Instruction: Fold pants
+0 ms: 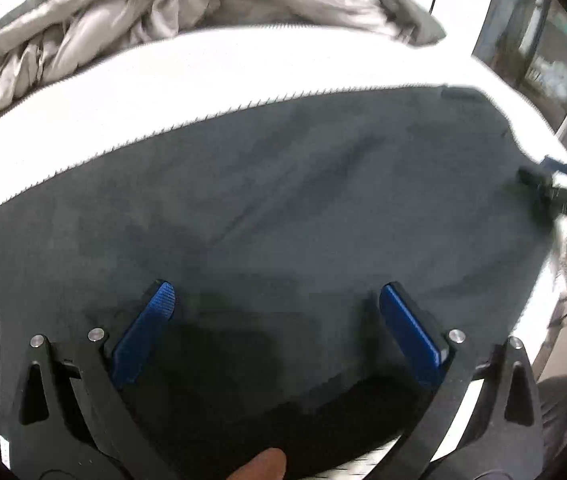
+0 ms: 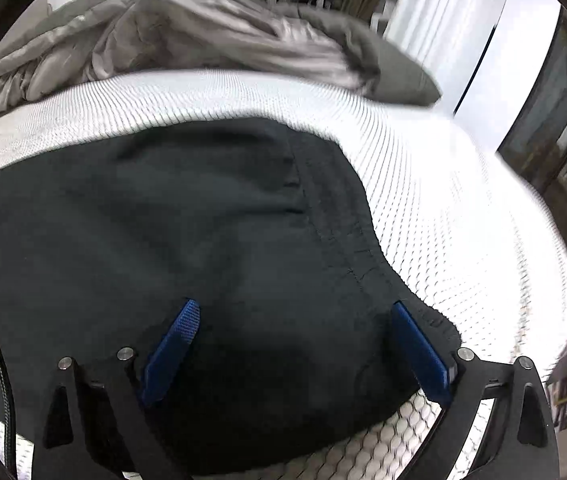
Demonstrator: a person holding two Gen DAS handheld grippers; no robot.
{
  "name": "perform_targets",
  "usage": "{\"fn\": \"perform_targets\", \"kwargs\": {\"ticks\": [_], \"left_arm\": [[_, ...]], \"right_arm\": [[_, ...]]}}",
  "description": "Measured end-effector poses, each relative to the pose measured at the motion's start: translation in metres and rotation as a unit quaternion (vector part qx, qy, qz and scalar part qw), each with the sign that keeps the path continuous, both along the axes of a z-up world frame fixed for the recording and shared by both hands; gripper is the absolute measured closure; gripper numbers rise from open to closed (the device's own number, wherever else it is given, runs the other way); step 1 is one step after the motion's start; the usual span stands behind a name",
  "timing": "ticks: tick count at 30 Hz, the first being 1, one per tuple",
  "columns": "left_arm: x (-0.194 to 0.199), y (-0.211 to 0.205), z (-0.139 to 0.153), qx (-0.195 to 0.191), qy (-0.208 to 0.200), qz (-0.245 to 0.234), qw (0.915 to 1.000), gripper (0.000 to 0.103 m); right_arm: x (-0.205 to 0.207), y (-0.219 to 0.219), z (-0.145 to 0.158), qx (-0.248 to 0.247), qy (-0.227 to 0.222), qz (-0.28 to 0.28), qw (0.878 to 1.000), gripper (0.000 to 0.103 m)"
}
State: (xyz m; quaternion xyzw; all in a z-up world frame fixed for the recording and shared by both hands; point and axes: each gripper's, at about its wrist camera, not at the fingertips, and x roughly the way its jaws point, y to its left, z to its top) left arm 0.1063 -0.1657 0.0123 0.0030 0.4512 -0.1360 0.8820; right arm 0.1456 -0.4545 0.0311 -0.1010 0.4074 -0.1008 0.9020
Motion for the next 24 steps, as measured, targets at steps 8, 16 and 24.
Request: {"fn": "perform_targets", "kwargs": {"ticks": [8,16,24], "left_arm": [[-0.015,-0.057,-0.014,0.025,0.015,-0.097,0.9949,0.001],[-0.027,-0.028,-0.02,0.005,0.005,-0.098,0.9952,0.001],[-0.032,-0.002,-0.005,-0.004,-0.013,-0.067,0.9977,0.001]], "right_arm": [[-0.038,0.112,-0.017,0.07,0.04,0.186,0.979,0.005],[-0.061,0.022,-0.025,0.007,0.037,0.091,0.995,0.004],[-0.078,-0.04,0.009,0.077,-0.011,-0.027,0.997,0.004]]}}
